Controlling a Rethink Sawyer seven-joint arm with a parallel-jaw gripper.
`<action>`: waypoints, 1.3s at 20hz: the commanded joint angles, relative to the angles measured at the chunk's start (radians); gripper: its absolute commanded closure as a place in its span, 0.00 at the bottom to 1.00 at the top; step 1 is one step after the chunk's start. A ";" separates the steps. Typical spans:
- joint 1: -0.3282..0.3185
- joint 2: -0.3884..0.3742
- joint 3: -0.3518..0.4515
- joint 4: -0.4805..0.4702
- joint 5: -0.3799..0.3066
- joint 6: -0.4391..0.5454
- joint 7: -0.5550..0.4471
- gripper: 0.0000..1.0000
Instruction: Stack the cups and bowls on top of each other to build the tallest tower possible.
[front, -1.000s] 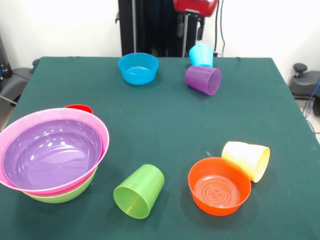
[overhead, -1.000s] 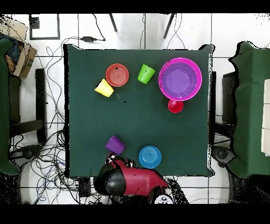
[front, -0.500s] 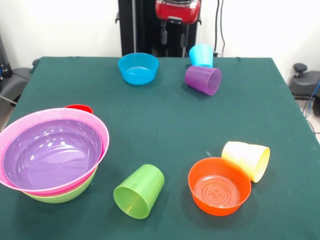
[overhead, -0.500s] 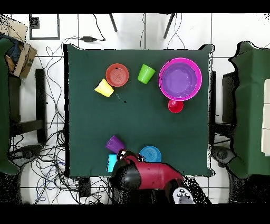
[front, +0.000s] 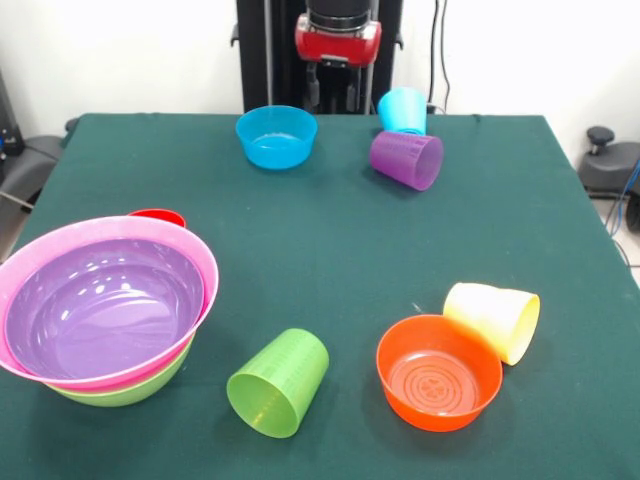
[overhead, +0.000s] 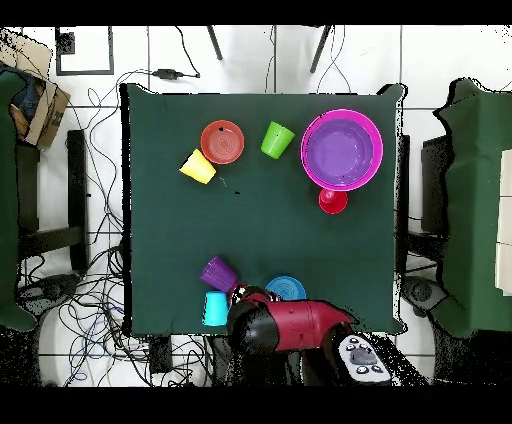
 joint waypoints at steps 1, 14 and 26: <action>-0.071 0.112 0.125 -0.090 -0.113 -0.003 -0.058 0.00; -0.121 0.147 0.101 -0.130 -0.221 -0.019 -0.020 0.00; -0.019 0.154 0.051 -0.134 -0.199 -0.061 0.058 0.00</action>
